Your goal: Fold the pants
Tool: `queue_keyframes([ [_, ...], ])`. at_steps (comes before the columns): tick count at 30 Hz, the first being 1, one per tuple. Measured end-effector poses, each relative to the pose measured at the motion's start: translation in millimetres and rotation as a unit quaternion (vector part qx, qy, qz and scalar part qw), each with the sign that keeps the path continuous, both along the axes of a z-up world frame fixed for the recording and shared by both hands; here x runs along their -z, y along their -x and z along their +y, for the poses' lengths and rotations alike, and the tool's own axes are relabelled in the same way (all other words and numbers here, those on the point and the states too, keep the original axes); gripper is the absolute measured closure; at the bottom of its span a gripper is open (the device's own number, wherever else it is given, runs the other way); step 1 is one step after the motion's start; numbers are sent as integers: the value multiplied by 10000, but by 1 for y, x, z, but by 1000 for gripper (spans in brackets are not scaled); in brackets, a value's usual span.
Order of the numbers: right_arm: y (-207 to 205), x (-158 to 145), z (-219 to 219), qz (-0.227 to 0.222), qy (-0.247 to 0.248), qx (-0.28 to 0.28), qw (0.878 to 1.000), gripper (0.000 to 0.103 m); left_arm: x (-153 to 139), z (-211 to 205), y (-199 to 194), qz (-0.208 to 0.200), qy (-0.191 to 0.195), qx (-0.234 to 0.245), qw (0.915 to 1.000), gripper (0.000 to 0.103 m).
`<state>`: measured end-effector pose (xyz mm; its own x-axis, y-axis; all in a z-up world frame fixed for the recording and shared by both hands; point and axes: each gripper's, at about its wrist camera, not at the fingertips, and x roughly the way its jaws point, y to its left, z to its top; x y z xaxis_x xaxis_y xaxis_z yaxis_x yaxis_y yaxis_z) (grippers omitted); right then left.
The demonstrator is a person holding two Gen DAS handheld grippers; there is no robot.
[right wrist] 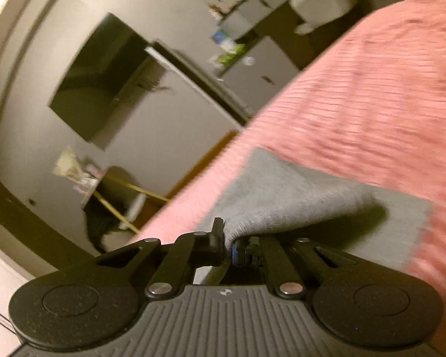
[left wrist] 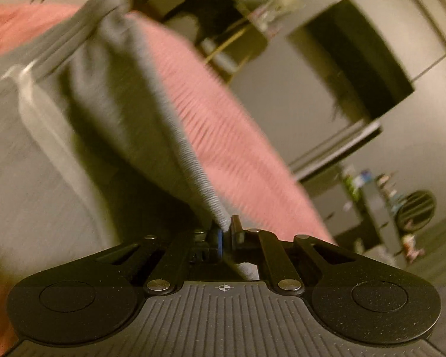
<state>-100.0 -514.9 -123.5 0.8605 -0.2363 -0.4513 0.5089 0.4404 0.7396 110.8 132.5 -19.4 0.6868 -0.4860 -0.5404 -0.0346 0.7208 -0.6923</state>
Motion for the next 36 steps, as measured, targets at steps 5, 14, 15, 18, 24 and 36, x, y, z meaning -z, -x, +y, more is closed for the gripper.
queue_keyframes([
  [5,10,34,-4,528,-444,211,9974,96,41,15,18,702,-47,-388,9968,87],
  [14,17,48,-5,340,-769,145,9964,86,9,31,-25,255,-1477,-1172,9817,9],
  [15,18,49,-4,360,-753,127,9964,85,7,25,-37,304,-1772,-1176,9767,9],
  [18,13,46,-2,383,-729,105,9965,81,12,11,-66,451,-2359,-949,9661,25],
  [24,-2,35,-2,671,-380,5,9970,96,21,42,-62,910,-1696,-1119,9749,93],
  [36,-5,26,1,1130,219,90,9933,97,53,109,25,1204,-806,-1482,9783,87],
])
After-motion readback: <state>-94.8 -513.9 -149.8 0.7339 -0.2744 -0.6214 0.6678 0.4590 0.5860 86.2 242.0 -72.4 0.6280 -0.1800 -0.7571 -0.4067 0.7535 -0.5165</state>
